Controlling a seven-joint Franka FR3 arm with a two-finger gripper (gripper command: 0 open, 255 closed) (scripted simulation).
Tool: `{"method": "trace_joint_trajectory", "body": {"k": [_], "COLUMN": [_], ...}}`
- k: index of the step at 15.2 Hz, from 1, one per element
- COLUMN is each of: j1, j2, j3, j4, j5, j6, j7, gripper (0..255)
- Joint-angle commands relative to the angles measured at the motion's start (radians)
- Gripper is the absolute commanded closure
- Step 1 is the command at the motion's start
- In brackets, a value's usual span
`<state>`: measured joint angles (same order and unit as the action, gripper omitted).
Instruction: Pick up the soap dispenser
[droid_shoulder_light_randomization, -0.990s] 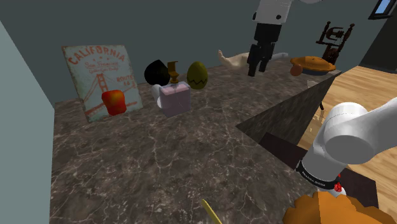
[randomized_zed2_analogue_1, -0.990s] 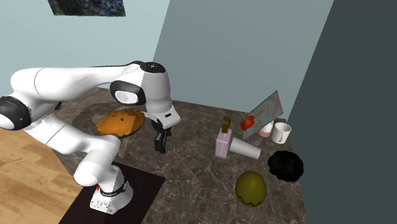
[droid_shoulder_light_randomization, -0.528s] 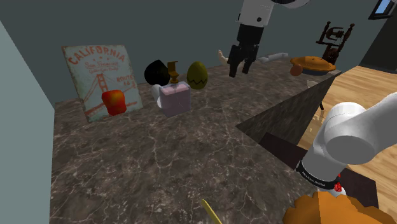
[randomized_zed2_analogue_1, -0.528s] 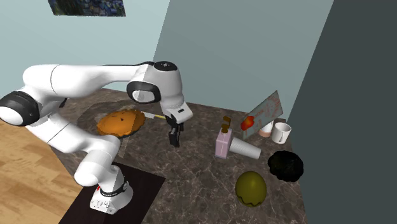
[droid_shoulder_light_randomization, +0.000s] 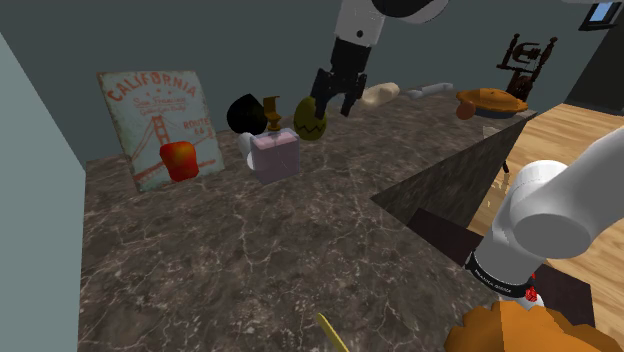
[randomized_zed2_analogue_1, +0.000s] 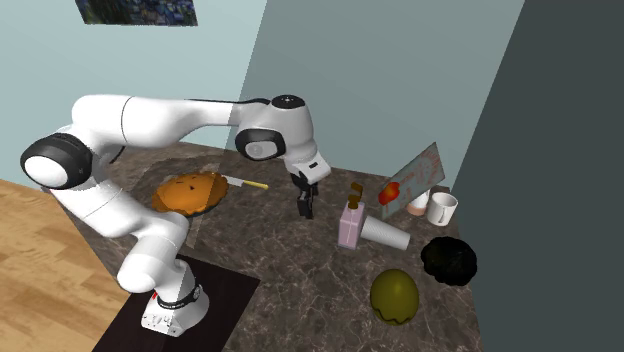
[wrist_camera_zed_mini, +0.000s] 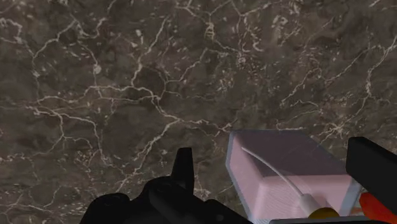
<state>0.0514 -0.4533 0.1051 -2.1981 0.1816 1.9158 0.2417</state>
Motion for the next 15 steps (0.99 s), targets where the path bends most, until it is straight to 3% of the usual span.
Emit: {"method": "trace_joint_trajectory", "body": {"k": [1,9,15], "j1": [0.003,0.010,0.012], "j2": [0.061,0.288,0.294], "j3": [0.023,0.094,0.096], "j4": [0.045,0.251,0.189], "j5": [0.006,-0.021,-0.017], "j6": [0.050,0.195,0.263], "j7": [0.036,0.174,0.167], "gripper": [0,0,0]}}
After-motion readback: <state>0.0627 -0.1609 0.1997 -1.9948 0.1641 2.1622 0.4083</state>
